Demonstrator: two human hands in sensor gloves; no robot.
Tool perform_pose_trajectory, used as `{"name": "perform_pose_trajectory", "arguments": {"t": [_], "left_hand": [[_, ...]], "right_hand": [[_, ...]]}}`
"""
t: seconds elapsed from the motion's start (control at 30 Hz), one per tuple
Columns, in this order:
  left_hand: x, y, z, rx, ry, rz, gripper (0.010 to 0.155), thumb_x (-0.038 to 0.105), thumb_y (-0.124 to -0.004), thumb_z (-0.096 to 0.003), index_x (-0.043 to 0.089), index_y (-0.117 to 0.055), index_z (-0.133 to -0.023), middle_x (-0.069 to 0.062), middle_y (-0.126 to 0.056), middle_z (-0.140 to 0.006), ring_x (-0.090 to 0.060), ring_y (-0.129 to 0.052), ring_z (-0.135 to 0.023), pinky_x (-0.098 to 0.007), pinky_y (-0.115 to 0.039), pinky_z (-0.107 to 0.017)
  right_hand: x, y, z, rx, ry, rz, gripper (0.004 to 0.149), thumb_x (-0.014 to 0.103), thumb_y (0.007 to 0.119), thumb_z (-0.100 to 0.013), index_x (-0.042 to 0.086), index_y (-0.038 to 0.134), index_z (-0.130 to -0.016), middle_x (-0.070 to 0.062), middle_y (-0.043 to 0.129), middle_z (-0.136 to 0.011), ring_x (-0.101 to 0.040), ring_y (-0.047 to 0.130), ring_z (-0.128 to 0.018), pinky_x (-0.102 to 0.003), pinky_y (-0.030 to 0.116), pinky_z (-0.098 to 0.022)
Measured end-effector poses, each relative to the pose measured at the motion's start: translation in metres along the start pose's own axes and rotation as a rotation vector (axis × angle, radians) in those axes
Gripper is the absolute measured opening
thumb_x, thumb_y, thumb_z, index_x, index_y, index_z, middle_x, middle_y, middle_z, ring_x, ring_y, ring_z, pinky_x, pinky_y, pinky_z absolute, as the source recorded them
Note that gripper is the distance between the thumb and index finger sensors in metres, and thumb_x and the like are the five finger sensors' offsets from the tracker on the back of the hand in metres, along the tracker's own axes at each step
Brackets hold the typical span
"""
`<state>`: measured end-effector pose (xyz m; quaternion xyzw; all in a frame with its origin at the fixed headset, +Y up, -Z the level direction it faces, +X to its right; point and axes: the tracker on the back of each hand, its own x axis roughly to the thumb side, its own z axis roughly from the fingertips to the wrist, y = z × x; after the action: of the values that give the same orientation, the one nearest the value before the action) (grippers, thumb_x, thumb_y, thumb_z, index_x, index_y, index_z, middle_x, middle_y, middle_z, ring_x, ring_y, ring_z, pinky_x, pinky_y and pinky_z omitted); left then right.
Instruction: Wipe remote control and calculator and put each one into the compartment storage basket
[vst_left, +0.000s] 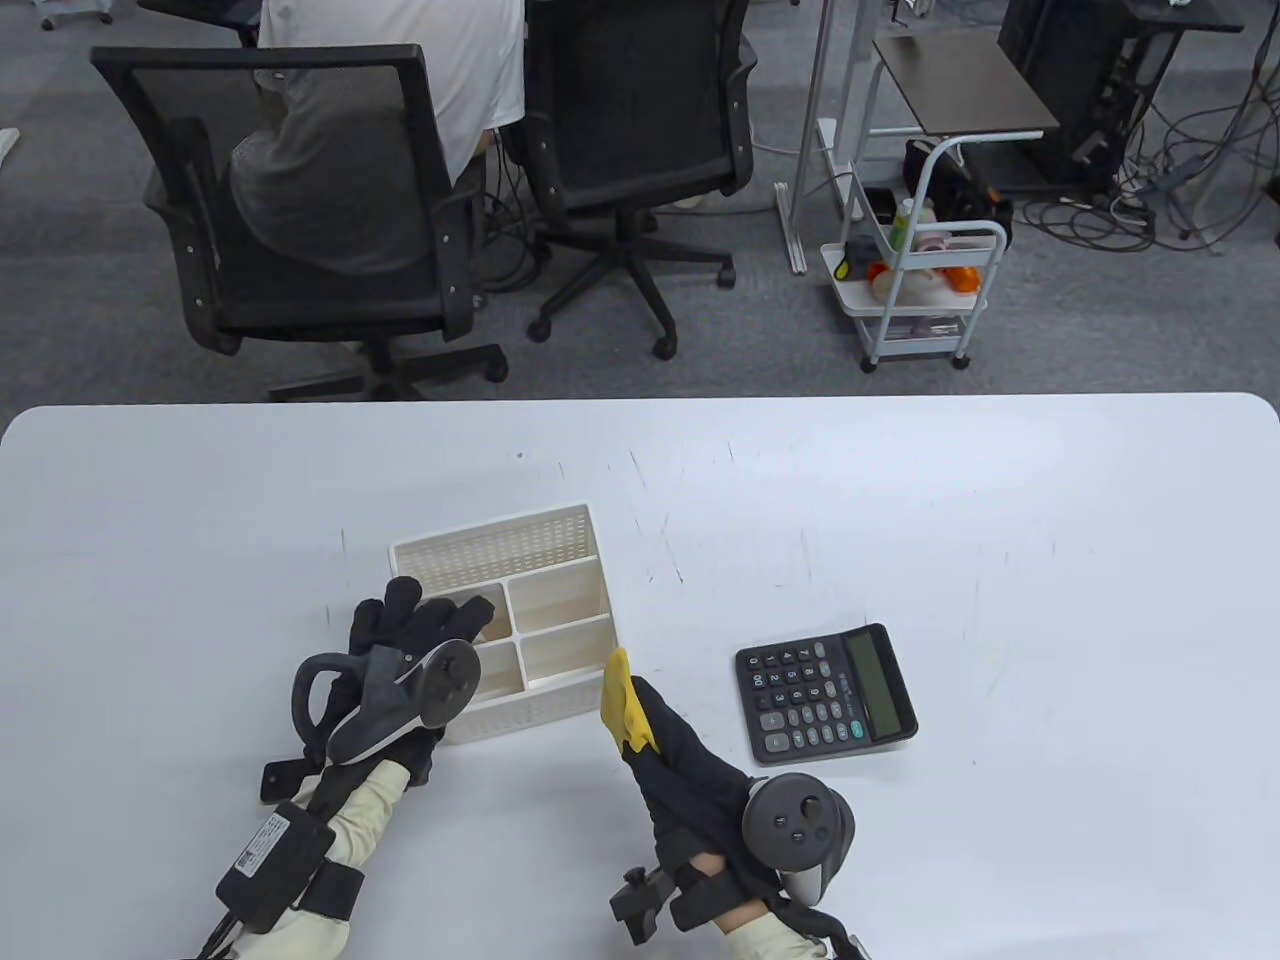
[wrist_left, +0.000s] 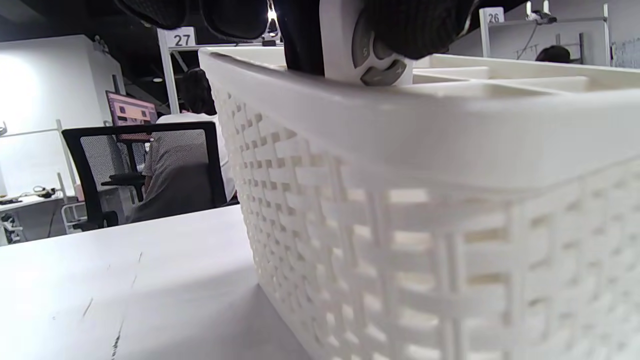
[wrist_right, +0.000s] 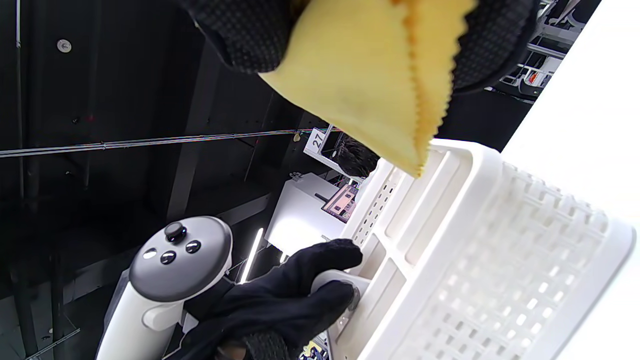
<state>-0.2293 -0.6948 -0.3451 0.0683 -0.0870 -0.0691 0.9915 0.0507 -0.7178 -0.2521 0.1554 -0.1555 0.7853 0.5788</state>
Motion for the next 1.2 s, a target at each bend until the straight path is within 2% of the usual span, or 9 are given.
{"name": "perform_pose_trajectory", "arguments": {"t": [0.1, 0.2, 0.33, 0.43, 0.53, 0.6, 0.8, 1.07, 1.2], "left_hand": [[-0.001, -0.003, -0.001, -0.005, 0.019, -0.027, 0.051, 0.036, -0.068, -0.0541, 0.045, -0.057, -0.103, 0.0, -0.069, -0.104, -0.036, -0.047, -0.106, -0.063, -0.048, -0.075], [-0.002, -0.003, -0.001, 0.036, 0.033, -0.028, 0.054, 0.035, -0.073, -0.052, 0.048, -0.055, -0.102, 0.002, -0.077, -0.1, -0.034, -0.055, -0.106, -0.063, -0.054, -0.074], [-0.005, 0.001, -0.001, 0.091, 0.057, 0.007, 0.046, 0.04, -0.081, -0.0481, 0.048, -0.07, -0.092, 0.006, -0.089, -0.094, -0.029, -0.066, -0.103, -0.059, -0.061, -0.072], [-0.003, -0.002, -0.002, 0.067, 0.016, -0.068, 0.045, 0.041, -0.076, -0.0499, 0.049, -0.071, -0.094, 0.008, -0.088, -0.096, -0.028, -0.063, -0.105, -0.059, -0.059, -0.073], [-0.001, -0.006, -0.001, 0.036, -0.012, -0.082, 0.042, 0.042, -0.064, -0.0536, 0.048, -0.07, -0.095, 0.008, -0.085, -0.099, -0.029, -0.057, -0.108, -0.06, -0.055, -0.074], [-0.002, -0.009, -0.001, 0.012, -0.004, -0.055, 0.043, 0.042, -0.062, -0.0542, 0.046, -0.068, -0.096, 0.007, -0.082, -0.101, -0.029, -0.052, -0.109, -0.061, -0.052, -0.075], [-0.011, 0.002, 0.008, 0.052, -0.051, -0.018, 0.044, 0.044, -0.065, -0.0535, 0.047, -0.067, -0.098, 0.009, -0.08, -0.103, -0.032, -0.051, -0.11, -0.062, -0.052, -0.075], [-0.038, 0.021, 0.027, 0.097, -0.012, -0.016, 0.049, 0.044, -0.07, -0.052, 0.043, -0.063, -0.101, 0.005, -0.076, -0.107, -0.033, -0.066, -0.106, -0.061, -0.062, -0.072], [-0.056, 0.017, 0.037, -0.012, 0.027, -0.027, 0.055, 0.042, -0.077, -0.0495, 0.04, -0.062, -0.102, 0.003, -0.078, -0.106, -0.031, -0.084, -0.096, -0.057, -0.071, -0.068]], "right_hand": [[0.0, 0.001, 0.0, 0.005, 0.0, 0.001, 0.05, 0.019, 0.073, -0.055, 0.002, 0.069, -0.101, -0.025, 0.081, -0.098, -0.046, 0.083, -0.083, -0.06, 0.071, -0.055], [0.0, 0.001, 0.0, 0.007, -0.003, 0.003, 0.05, 0.019, 0.073, -0.055, 0.002, 0.069, -0.101, -0.025, 0.081, -0.098, -0.046, 0.083, -0.082, -0.06, 0.071, -0.055], [-0.001, 0.001, 0.0, 0.01, -0.001, 0.009, 0.05, 0.019, 0.073, -0.055, 0.001, 0.069, -0.101, -0.025, 0.082, -0.098, -0.046, 0.083, -0.082, -0.061, 0.071, -0.055], [-0.002, 0.0, 0.0, 0.012, 0.003, 0.011, 0.05, 0.019, 0.073, -0.055, 0.001, 0.069, -0.101, -0.025, 0.082, -0.098, -0.046, 0.083, -0.082, -0.061, 0.071, -0.055], [-0.002, 0.0, 0.0, 0.01, 0.006, 0.011, 0.05, 0.019, 0.073, -0.055, 0.001, 0.069, -0.101, -0.025, 0.082, -0.098, -0.046, 0.083, -0.082, -0.061, 0.071, -0.055], [-0.003, 0.0, 0.0, 0.01, 0.007, 0.011, 0.05, 0.019, 0.073, -0.055, 0.001, 0.069, -0.101, -0.025, 0.082, -0.098, -0.046, 0.083, -0.082, -0.061, 0.071, -0.055], [-0.003, 0.0, -0.001, 0.017, 0.01, 0.012, 0.05, 0.019, 0.073, -0.055, 0.001, 0.069, -0.101, -0.024, 0.082, -0.098, -0.046, 0.083, -0.082, -0.061, 0.071, -0.055], [-0.003, 0.0, 0.0, 0.023, 0.006, 0.009, 0.049, 0.019, 0.073, -0.055, 0.002, 0.069, -0.101, -0.024, 0.082, -0.097, -0.046, 0.084, -0.082, -0.061, 0.071, -0.055], [-0.003, 0.001, -0.001, 0.028, 0.007, 0.007, 0.049, 0.019, 0.073, -0.055, 0.002, 0.069, -0.101, -0.024, 0.082, -0.097, -0.045, 0.084, -0.082, -0.061, 0.071, -0.055]]}}
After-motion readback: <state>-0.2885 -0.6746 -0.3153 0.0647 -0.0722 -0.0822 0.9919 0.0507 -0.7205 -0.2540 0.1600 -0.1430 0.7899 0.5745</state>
